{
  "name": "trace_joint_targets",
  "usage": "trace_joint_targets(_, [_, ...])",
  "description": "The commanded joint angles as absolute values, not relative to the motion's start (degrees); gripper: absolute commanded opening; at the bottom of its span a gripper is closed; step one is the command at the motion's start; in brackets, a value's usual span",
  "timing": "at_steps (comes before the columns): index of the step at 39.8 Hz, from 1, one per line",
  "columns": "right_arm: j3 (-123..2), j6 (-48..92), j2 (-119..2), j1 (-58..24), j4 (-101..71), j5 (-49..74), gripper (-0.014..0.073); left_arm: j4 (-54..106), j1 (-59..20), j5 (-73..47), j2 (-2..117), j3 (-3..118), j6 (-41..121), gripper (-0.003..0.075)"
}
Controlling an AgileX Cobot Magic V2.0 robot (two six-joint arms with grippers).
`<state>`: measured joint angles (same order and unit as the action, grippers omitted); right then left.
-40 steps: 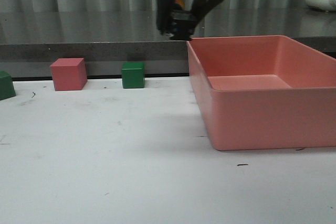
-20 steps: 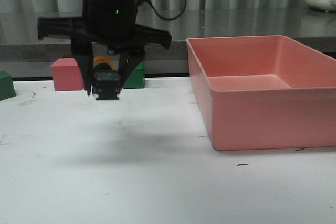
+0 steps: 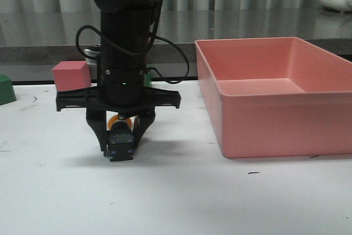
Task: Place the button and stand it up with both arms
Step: 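Lift the button out of the bin and carry it toward the left gripper, then open the right gripper to set the button on the table, then raise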
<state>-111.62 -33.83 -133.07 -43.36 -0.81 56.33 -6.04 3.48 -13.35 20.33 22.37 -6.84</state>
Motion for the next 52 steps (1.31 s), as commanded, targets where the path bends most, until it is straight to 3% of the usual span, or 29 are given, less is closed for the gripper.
trace_joint_targets(1, [-113.2,-33.9,-130.0,-43.2,-0.6,54.5,0.0234,-5.6,3.2,-9.1,21.1,24.5,-7.0,0.0673])
trace_joint_targets(6, [-113.2,-33.9,-130.0,-43.2,-0.6,54.5,0.0267,-5.6,3.2,-9.1,21.1,24.5,-7.0,0.0673])
trace_joint_targets(14, [-113.2,-33.9,-130.0,-43.2,-0.6,54.5,0.0542,-5.6,3.2,-9.1,21.1,24.5,-7.0,0.0673])
trace_joint_targets(17, [-114.2,-33.9,-130.0,-43.2,-0.6,55.2,0.0601,-5.6,3.2,-9.1,21.1,24.5,-7.0,0.0673])
trace_joint_targets(35, [-132.3,-29.3,-130.0,-43.2,-0.6,72.7,0.0597,-5.6,3.2,-9.1,21.1,24.5,-7.0,0.0673])
trace_joint_targets(38, [-134.9,-28.4,-130.0,-43.2,-0.6,74.1,0.0556,-5.6,3.2,-9.1,21.1,24.5,-7.0,0.0673])
trace_joint_targets(41, [-137.1,-28.2,-130.0,-43.2,-0.6,75.2,0.0458,-5.6,3.2,-9.1,21.1,24.5,-7.0,0.0673])
trace_joint_targets(48, [-139.0,-28.2,-130.0,-43.2,-0.6,76.9,0.0087,-5.6,3.2,-9.1,21.1,24.5,-7.0,0.0673])
trace_joint_targets(52, [-139.0,-28.2,-129.9,-43.2,-0.6,76.9,-0.0063,-5.6,3.2,-9.1,21.1,24.5,-7.0,0.0673])
